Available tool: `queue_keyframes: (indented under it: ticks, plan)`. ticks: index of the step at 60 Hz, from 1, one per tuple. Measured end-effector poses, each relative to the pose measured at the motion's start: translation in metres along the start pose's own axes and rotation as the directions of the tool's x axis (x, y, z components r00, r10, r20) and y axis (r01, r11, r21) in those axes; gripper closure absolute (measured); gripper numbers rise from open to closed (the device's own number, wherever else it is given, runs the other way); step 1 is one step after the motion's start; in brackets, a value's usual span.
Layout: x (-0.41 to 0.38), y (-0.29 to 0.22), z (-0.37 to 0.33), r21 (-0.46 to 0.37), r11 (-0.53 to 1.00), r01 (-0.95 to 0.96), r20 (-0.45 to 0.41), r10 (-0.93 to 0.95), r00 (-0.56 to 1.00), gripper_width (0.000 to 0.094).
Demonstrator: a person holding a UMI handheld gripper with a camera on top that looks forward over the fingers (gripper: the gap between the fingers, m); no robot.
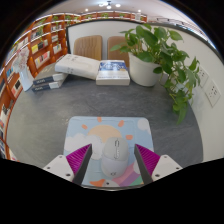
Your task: Arrange mouse
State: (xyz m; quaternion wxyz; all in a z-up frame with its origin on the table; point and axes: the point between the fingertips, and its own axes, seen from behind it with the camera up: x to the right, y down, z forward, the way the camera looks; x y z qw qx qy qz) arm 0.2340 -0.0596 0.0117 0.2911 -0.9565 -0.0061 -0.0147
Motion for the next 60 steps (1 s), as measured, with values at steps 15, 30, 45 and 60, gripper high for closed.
queue_keyframes:
  ticks: [15, 30, 45, 60]
  plan:
    - [-0.011, -0.068, -0.099, 0.16, 0.987, 0.01, -0.001, -0.01, 1.0, 0.0083]
    - [-0.025, -0.113, -0.179, 0.299, 0.954, -0.026, 0.026, 0.02, 0.999, 0.0088]
    - [-0.033, -0.111, -0.201, 0.313, 0.95, 0.008, 0.023, -0.016, 1.0, 0.0088]
    - [-0.038, -0.102, -0.199, 0.303, 0.953, 0.015, 0.027, -0.024, 0.999, 0.0086]
